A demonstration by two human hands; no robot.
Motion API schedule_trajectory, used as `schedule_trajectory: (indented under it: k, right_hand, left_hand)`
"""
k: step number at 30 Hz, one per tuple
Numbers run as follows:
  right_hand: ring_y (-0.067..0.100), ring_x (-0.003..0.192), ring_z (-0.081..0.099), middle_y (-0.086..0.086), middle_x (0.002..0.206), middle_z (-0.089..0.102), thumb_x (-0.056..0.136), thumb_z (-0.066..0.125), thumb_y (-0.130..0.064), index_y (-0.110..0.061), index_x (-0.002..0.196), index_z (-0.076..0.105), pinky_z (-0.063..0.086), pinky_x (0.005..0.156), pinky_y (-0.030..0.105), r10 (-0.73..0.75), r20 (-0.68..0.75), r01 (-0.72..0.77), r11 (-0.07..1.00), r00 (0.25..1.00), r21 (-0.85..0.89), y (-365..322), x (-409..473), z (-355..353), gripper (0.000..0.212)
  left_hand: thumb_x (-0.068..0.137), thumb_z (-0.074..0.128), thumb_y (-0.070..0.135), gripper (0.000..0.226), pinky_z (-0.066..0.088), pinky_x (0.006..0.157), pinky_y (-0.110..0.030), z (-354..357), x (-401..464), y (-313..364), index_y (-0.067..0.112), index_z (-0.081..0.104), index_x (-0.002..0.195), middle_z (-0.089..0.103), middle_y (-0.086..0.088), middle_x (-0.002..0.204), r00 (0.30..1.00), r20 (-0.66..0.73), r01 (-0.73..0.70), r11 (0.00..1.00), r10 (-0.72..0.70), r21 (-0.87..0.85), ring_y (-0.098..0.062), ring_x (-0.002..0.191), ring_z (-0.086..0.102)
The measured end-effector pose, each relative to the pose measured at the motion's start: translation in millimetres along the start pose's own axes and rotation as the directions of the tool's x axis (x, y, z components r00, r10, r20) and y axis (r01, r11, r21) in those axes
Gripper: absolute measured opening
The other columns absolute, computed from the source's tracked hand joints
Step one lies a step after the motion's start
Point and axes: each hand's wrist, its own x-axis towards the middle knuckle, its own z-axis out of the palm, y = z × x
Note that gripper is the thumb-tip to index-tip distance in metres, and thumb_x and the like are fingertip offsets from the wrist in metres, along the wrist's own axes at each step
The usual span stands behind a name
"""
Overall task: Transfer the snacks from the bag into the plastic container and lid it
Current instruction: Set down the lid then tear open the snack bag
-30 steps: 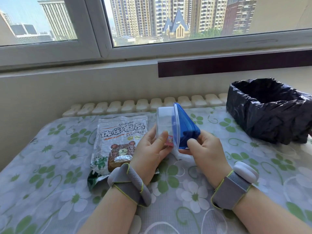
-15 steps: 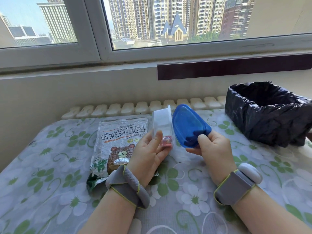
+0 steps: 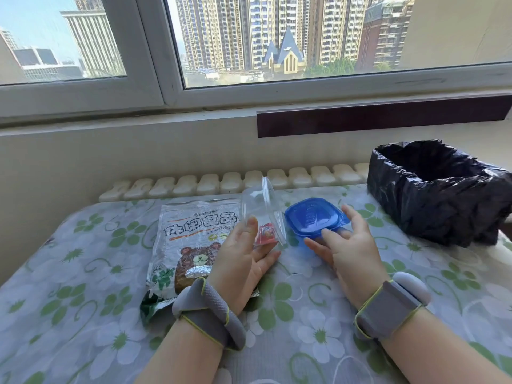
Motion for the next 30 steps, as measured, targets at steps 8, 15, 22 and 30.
schedule_trajectory:
  k: [8,15,22,30]
  right_hand:
    - [0.021,0.095,0.067,0.011,0.122,0.06,0.081,0.06,-0.012,-0.026,0.134,0.036,0.051,0.093,0.041,-0.04,0.069,0.057,0.961,0.997,-0.27,3,-3,4,0.06]
    - [0.007,0.035,0.056,0.016,0.07,0.062,0.091,0.045,0.003,-0.013,0.142,0.025,0.048,0.04,0.017,-0.091,0.059,0.103,0.956,0.994,-0.276,4,-2,2,0.057]
    - [0.017,0.063,0.068,0.007,0.076,0.064,0.09,0.049,0.002,-0.007,0.133,0.035,0.057,0.066,0.024,-0.049,-0.006,0.047,0.985,0.999,-0.163,6,2,0,0.047]
    - [0.018,0.081,0.067,0.003,0.096,0.059,0.077,0.07,-0.022,-0.032,0.102,0.057,0.056,0.072,0.026,-0.199,0.221,0.26,0.919,0.955,-0.296,2,-17,8,0.03]
  left_hand:
    - [0.095,0.046,0.028,0.024,0.047,0.094,-0.037,2,-2,0,0.014,0.059,0.109,0.063,-0.015,0.11,1.0,-0.021,0.007,0.999,-0.008,-0.031,-0.021,0.087,0.061]
    - [0.094,0.044,0.028,0.026,0.046,0.099,-0.042,2,-2,1,0.01,0.058,0.109,0.064,-0.018,0.121,1.0,-0.014,0.012,0.998,-0.013,-0.056,-0.031,0.106,0.062]
    - [0.094,0.044,0.029,0.035,0.047,0.099,-0.039,3,-2,2,0.008,0.054,0.12,0.061,-0.019,0.126,1.0,-0.014,0.003,0.998,-0.003,-0.056,-0.029,0.113,0.061]
    - [0.093,0.045,0.032,0.047,0.051,0.096,-0.039,2,-2,0,0.005,0.048,0.131,0.061,-0.018,0.128,1.0,-0.012,-0.006,0.997,0.005,-0.073,-0.032,0.117,0.06]
